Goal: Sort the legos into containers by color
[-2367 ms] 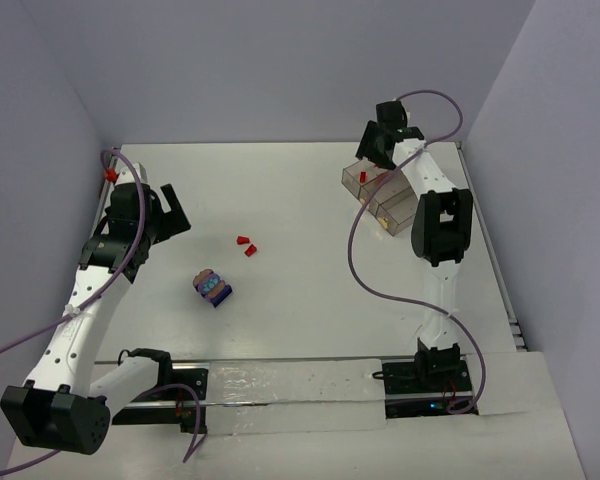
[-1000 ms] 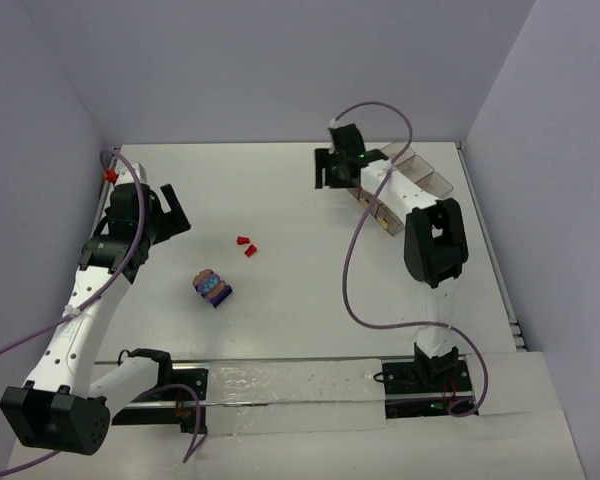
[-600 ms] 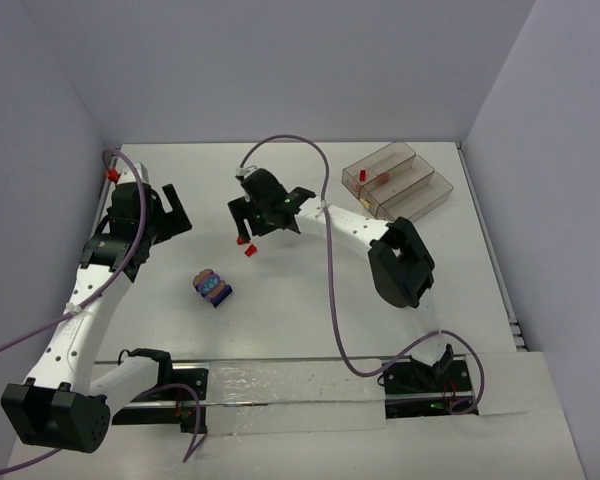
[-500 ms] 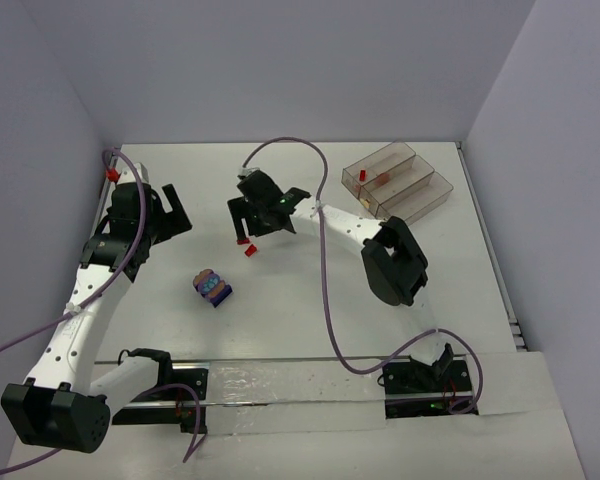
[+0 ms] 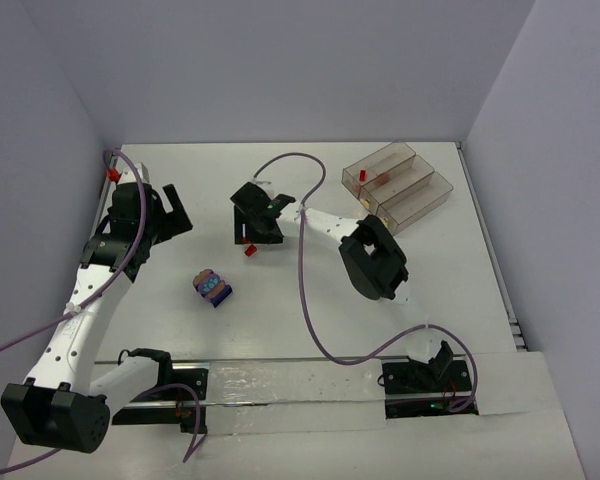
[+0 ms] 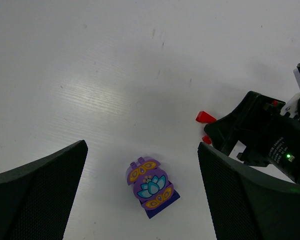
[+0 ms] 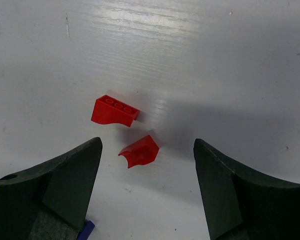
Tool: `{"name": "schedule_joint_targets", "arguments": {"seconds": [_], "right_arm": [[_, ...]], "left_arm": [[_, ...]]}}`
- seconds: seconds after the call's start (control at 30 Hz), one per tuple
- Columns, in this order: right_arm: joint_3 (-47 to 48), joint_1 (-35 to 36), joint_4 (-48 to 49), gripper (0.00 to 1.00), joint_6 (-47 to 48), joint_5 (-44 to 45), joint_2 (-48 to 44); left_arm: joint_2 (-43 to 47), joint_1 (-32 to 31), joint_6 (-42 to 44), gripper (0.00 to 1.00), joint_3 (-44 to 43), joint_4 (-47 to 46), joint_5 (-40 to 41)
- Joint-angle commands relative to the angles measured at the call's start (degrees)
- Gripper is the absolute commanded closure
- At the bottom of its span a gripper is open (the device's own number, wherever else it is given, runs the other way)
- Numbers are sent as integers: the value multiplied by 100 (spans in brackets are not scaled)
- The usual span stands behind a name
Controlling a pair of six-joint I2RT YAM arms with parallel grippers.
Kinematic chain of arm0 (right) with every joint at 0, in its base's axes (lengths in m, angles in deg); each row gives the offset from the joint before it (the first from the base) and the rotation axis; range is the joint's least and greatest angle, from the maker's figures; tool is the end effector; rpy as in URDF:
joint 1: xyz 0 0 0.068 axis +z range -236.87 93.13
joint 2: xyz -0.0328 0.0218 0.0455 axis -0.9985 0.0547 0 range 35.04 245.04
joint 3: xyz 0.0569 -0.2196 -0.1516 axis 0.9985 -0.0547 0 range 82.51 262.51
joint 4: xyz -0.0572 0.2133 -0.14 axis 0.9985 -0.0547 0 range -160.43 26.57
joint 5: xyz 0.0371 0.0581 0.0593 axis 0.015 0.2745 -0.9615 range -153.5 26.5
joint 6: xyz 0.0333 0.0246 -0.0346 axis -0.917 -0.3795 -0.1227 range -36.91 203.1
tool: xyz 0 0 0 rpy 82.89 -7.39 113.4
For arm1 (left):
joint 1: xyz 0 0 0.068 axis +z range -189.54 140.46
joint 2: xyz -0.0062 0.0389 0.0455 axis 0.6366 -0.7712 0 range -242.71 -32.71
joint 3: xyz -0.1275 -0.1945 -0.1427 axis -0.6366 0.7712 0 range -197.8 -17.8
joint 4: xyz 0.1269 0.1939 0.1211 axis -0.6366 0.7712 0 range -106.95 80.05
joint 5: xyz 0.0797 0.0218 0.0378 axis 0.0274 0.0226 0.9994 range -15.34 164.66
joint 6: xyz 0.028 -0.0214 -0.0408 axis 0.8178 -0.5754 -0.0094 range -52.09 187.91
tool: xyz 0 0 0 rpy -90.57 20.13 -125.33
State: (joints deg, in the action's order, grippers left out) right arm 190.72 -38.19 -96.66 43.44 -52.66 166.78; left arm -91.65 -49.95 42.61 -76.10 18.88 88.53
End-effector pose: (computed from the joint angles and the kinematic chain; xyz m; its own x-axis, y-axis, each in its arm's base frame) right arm 0.3379 0.3741 0.1765 -0.8525 -0.0203 -0.5223 -0.1631 0.9597 0.2288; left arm 0.2146 -0.0308 0.3325 -0.5225 -0.3258 -0.7880 -0.2625 0.9407 -0.2149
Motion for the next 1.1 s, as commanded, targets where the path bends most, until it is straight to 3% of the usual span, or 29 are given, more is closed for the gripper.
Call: {"name": "schedule_joint_targets", "arguments": {"seconds": [0.0, 0.27, 1.07], "right_arm": [[475, 113, -221, 19, -236, 265, 170], [581, 334, -550, 19, -322, 893, 368], [-419, 393, -624, 22, -334, 1995, -291]], "left_arm": [[102, -22, -28, 1, 2, -147, -1], [133, -22, -28, 1, 44, -147, 11], [217, -29, -64, 1, 94, -122, -25]]}}
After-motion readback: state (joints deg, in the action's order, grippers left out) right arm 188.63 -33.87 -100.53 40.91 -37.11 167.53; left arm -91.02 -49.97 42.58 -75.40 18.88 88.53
